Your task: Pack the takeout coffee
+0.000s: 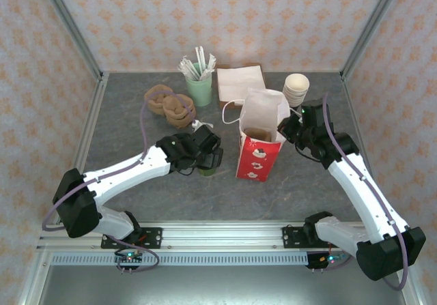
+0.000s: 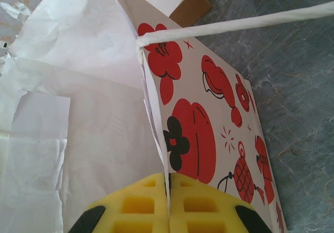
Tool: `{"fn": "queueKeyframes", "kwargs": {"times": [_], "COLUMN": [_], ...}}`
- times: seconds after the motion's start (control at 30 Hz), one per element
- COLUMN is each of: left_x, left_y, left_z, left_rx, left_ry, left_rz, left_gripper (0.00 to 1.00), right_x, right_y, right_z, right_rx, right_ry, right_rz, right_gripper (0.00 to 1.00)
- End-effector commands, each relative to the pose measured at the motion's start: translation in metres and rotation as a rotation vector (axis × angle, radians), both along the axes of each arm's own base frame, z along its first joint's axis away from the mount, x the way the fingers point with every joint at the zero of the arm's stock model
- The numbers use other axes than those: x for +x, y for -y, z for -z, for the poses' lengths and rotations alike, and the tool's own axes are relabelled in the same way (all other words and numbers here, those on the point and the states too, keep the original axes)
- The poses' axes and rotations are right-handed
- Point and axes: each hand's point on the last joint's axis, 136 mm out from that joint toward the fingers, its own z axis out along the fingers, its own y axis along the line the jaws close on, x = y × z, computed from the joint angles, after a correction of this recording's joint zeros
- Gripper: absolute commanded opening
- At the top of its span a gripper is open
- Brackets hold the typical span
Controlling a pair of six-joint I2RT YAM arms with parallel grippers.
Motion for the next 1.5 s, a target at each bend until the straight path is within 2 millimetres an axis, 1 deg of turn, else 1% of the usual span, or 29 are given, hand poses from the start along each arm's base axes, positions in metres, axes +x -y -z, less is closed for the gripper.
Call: {"fn": "queueKeyframes", "kwargs": {"times": [0.0, 0.37, 0.5, 0.73, 0.77, 0.87, 0.93, 1.03, 1.33, 1.47], "left_x": [0.002, 0.003, 0.002, 0.003, 0.002, -0.001, -0.003, -0.004, -0.005, -0.005], "left_y": [-0.012, -0.010, -0.003, -0.004, -0.004, -0.003, -0.003, -0.004, 0.002, 0.003], "left_z": [0.000, 0.009, 0.011, -0.001, -0.002, -0.002, 0.001, 0.006, 0.015, 0.016], "left_rx": [0.021, 0.038, 0.011, 0.006, 0.001, -0.011, -0.014, -0.003, 0.039, 0.052], "left_ry": [0.046, 0.047, 0.035, 0.054, 0.054, 0.052, 0.052, 0.042, 0.038, 0.039], "left_rz": [-0.060, -0.064, -0.042, -0.047, -0.044, -0.035, -0.035, -0.039, -0.034, -0.031], "left_gripper": [0.89, 0.88, 0.89, 0.89, 0.90, 0.96, 0.97, 0.97, 0.88, 0.87], "right_x": [-0.006, -0.002, -0.001, 0.000, 0.001, 0.001, 0.001, 0.001, 0.001, 0.000], "right_y": [0.003, 0.000, 0.000, -0.002, -0.002, -0.003, -0.003, -0.002, -0.002, -0.002], "right_z": [-0.001, -0.001, -0.002, -0.001, -0.001, 0.000, 0.001, 0.001, 0.000, 0.000], "right_rx": [-0.004, -0.012, -0.016, -0.017, -0.016, -0.019, -0.020, -0.023, -0.028, -0.027], "right_ry": [-0.008, -0.011, -0.005, -0.010, -0.008, -0.011, -0.011, -0.009, -0.006, -0.006], "right_rz": [0.021, 0.010, 0.005, -0.002, -0.003, -0.007, -0.008, -0.009, -0.010, -0.010], "right_gripper": [0.03, 0.03, 0.03, 0.03, 0.03, 0.03, 0.03, 0.03, 0.04, 0.04]}}
